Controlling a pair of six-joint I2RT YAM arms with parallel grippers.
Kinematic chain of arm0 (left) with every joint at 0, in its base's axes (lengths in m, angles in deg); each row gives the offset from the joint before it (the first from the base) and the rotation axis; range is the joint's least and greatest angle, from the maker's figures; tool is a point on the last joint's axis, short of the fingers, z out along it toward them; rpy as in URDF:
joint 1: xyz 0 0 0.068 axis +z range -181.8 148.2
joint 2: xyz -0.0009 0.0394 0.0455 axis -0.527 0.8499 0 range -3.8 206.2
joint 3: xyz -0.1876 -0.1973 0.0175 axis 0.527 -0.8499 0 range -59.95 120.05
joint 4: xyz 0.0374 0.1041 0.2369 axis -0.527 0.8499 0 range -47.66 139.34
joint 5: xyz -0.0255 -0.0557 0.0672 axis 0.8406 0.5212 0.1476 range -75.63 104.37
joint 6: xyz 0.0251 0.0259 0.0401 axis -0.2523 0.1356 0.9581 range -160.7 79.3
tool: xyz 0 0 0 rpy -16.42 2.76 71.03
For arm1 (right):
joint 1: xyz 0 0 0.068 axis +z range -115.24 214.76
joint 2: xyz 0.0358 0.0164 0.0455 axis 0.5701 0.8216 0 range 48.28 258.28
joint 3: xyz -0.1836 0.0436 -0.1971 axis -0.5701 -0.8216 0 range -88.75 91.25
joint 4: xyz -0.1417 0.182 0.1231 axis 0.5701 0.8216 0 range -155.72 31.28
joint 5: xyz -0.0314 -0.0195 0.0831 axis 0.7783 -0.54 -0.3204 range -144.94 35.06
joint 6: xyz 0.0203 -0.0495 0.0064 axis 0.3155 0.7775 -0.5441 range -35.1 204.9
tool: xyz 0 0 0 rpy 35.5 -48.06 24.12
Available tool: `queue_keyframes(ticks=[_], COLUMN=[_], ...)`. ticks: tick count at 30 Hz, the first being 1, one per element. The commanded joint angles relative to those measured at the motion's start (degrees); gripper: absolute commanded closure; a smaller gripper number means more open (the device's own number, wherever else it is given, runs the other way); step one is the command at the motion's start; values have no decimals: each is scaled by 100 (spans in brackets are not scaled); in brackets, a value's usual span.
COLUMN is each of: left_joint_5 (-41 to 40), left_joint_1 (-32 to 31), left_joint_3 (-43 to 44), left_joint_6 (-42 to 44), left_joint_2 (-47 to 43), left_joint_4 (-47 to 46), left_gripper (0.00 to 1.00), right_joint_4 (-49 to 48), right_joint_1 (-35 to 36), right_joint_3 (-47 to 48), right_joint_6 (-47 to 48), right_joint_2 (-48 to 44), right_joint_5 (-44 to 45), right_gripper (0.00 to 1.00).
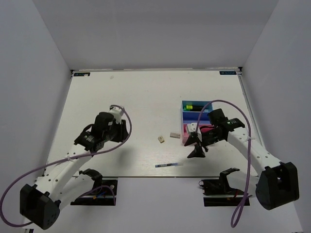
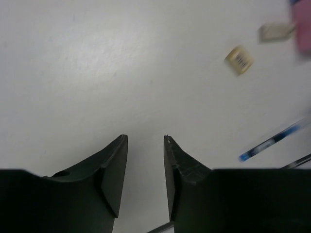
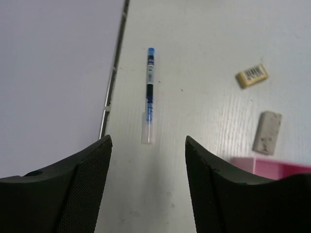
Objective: Sort the stationery into containers
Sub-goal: Pick up the pen from the corner of the board.
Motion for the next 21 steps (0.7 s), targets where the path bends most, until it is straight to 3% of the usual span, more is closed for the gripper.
queue_keyframes(ticks=[1, 4, 6, 10, 21], left_joint_5=[194, 273, 212, 308, 1], left_joint_1=[197, 233, 224, 259, 259], left_joint_3=[-642, -591, -607, -634, -687], left_joint_6=[-31, 74, 110, 83, 127], left_joint_2=[-589, -767, -836, -890, -1241], left_joint_4=[233, 442, 444, 496, 567], left_gripper=[56, 61, 53, 46, 42], right_joint_4=[-296, -1142, -1354, -2241, -3165], right_joint_1=[661, 1373, 1838, 2403, 3160], right_joint_3=[96, -152, -195, -450, -732], right_joint_6=[-78, -729, -1169, -1889, -2471], right_joint_2=[-48, -49, 188, 452, 1041], right_joint_5=[32, 798, 1283, 2581, 3754], right_gripper=[35, 37, 38, 40, 44])
